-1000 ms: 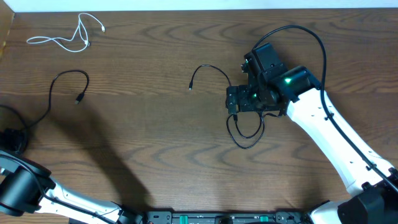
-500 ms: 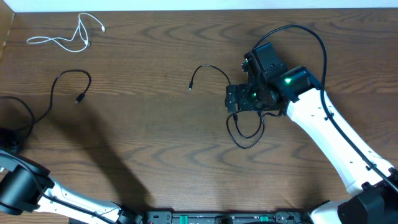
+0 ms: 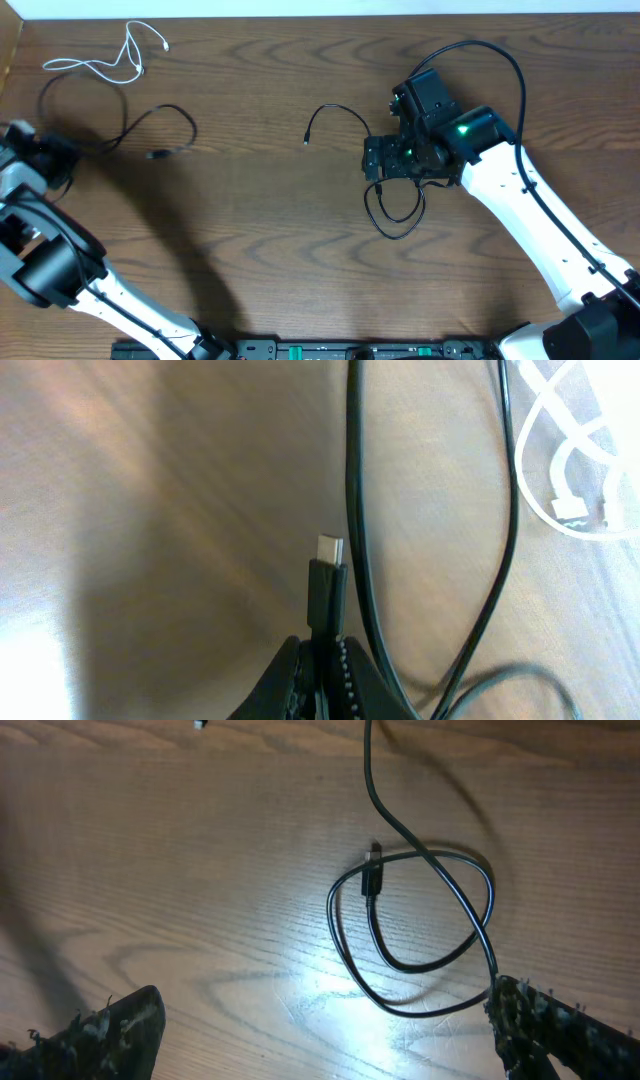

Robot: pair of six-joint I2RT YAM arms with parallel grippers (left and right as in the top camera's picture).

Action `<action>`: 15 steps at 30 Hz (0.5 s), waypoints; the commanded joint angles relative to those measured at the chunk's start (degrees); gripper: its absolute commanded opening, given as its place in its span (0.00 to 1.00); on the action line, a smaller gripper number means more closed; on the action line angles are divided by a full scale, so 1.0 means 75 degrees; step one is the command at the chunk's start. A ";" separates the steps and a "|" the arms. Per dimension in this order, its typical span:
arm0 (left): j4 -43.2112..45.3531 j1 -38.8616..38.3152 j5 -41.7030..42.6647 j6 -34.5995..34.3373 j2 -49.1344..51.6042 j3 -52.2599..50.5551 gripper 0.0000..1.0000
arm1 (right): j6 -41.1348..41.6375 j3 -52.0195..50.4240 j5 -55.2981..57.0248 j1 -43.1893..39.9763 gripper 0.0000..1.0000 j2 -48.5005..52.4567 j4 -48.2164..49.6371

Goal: Untangle cables

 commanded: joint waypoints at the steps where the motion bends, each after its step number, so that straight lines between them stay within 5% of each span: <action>1: 0.0236 -0.0125 -0.0323 -0.0055 0.0099 -0.0006 0.10 | 0.0114 -0.0029 -0.0003 -0.0012 0.99 0.0073 -0.0009; 5: 0.0201 -0.0041 -0.1288 -0.0501 0.0099 -0.0006 0.16 | 0.0114 -0.0029 -0.0003 -0.0012 0.99 0.0073 0.0006; 7: 0.0166 0.0076 -0.1300 -0.0504 0.0082 -0.0006 0.62 | 0.0114 -0.0029 -0.0003 -0.0009 0.99 0.0073 0.0035; 15: -0.0125 0.0752 -0.1306 -0.0504 -0.0915 -0.0006 0.62 | 0.0108 -0.0029 0.0000 -0.0009 0.99 0.0073 0.0090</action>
